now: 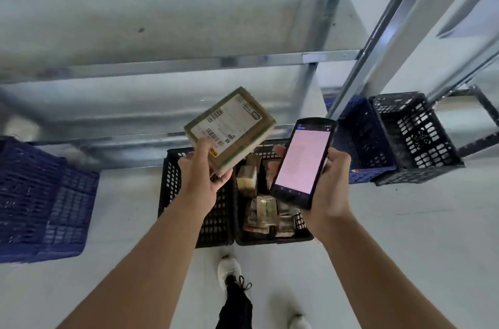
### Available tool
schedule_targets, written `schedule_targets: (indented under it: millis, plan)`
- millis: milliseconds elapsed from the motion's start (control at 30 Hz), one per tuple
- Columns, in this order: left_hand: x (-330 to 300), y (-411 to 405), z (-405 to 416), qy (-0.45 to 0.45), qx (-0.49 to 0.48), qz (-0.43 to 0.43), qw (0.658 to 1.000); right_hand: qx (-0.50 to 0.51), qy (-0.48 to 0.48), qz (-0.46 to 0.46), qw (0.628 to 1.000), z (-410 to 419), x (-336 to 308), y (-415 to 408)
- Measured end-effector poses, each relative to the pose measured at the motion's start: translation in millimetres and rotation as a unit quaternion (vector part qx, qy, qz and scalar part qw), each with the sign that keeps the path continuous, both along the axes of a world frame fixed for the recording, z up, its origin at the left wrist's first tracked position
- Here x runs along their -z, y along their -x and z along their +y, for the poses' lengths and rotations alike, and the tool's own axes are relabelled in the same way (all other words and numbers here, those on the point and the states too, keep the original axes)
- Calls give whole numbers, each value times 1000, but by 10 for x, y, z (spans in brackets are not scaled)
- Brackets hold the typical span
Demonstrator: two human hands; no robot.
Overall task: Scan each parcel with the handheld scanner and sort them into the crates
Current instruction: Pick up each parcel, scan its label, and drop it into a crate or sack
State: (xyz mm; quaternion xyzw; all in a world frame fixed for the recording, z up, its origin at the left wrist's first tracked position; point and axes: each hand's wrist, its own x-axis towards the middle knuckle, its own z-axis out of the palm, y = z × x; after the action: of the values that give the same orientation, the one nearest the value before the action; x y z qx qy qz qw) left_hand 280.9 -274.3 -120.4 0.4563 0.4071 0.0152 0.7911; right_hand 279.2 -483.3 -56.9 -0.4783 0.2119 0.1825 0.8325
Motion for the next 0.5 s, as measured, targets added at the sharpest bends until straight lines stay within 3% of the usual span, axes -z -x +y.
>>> schedule_targets:
  millis: [500]
  plan:
    - [-3076,1305,-27,-121,-87,-215,965,-88,-89,-228,966,-347,-2641,914]
